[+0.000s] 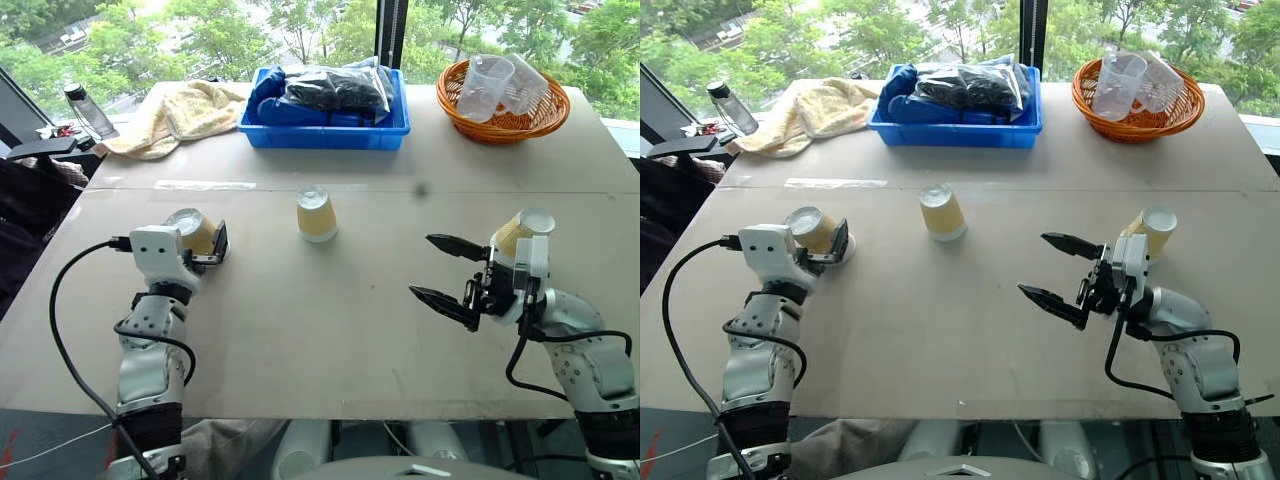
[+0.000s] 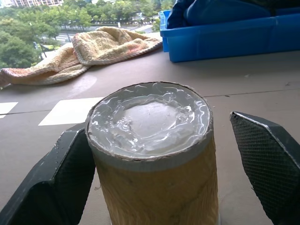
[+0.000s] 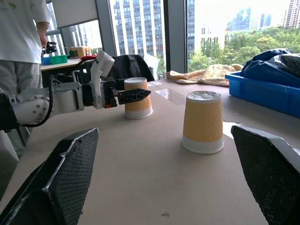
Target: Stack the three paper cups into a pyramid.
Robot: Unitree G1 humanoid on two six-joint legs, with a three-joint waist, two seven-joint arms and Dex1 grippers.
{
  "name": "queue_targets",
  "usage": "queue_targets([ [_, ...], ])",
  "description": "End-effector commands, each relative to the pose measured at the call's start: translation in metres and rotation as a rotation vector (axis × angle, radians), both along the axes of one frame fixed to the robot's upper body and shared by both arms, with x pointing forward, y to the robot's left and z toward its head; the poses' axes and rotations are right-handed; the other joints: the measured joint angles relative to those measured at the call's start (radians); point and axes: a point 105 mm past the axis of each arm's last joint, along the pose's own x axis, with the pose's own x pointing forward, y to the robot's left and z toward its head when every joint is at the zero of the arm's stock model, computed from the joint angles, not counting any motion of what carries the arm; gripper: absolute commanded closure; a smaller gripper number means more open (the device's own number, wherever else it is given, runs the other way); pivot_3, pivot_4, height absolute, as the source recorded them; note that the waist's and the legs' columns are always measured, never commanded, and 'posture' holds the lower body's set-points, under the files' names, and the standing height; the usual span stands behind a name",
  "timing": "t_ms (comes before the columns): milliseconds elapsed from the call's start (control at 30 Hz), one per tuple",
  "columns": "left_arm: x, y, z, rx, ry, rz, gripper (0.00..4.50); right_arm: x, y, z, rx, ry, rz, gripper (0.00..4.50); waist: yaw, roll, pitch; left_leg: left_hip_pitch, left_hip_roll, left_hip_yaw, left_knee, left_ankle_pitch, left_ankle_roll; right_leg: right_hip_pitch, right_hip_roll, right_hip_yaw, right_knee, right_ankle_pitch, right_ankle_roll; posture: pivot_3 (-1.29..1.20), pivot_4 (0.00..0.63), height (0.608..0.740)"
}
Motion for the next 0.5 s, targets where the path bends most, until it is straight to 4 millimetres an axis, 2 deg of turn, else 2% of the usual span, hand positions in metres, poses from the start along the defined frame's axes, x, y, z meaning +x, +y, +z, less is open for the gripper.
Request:
queue_targets([
  [33, -0.001, 0.001, 0.011, 0.003, -0.036, 0.006, 1.15, -0.002, -0.003, 0.007, 0.000, -0.050, -0.012, 0.00, 0.000, 0.000, 0.000, 0.001, 0.000, 0.000, 0.000, 0.000, 0.000, 0.000, 0.000, 0.000, 0.001, 0.000, 0.000, 0.00, 0.150, 0.740],
  [100, -0.001, -0.002, 0.010, 0.000, -0.029, 0.000, 1.92, -0.002, -0.004, 0.007, 0.006, -0.053, -0.016, 0.00, -0.001, 0.000, 0.000, 0.001, 0.000, 0.000, 0.001, 0.000, 0.000, 0.000, 0.000, 0.000, 0.002, 0.000, 0.000, 0.00, 0.150, 0.740],
  [133, -0.001, -0.012, 0.009, 0.014, -0.019, -0.044, 2.04, -0.001, -0.006, 0.009, 0.019, -0.053, -0.029, 0.00, -0.001, 0.000, 0.000, 0.001, 0.000, 0.000, 0.001, 0.000, 0.000, 0.000, 0.000, 0.000, 0.002, 0.000, 0.000, 0.00, 0.150, 0.740],
  [333, -0.008, -0.083, 0.009, 0.074, 0.005, -0.419, 2.04, -0.006, -0.024, 0.003, -0.006, -0.032, -0.065, 0.00, 0.013, 0.000, 0.000, 0.000, -0.001, 0.000, 0.001, 0.000, 0.000, 0.000, -0.001, 0.000, 0.001, 0.000, 0.000, 0.00, 0.150, 0.740],
  [400, -0.017, -0.118, 0.009, 0.069, 0.022, -0.617, 2.04, -0.010, -0.035, -0.002, -0.028, -0.015, -0.090, 0.00, 0.014, 0.000, 0.000, 0.000, -0.001, 0.000, 0.001, 0.000, 0.000, 0.000, -0.001, 0.000, 0.001, 0.000, 0.000, 0.00, 0.150, 0.740],
  [500, -0.035, -0.158, 0.000, 0.129, 0.064, -0.882, 2.04, -0.015, -0.052, -0.009, -0.067, 0.009, -0.125, 0.00, 0.019, 0.000, 0.000, 0.000, -0.001, 0.000, 0.001, 0.000, 0.000, 0.001, 0.000, 0.000, 0.001, 0.000, 0.000, 0.00, 0.150, 0.740],
])
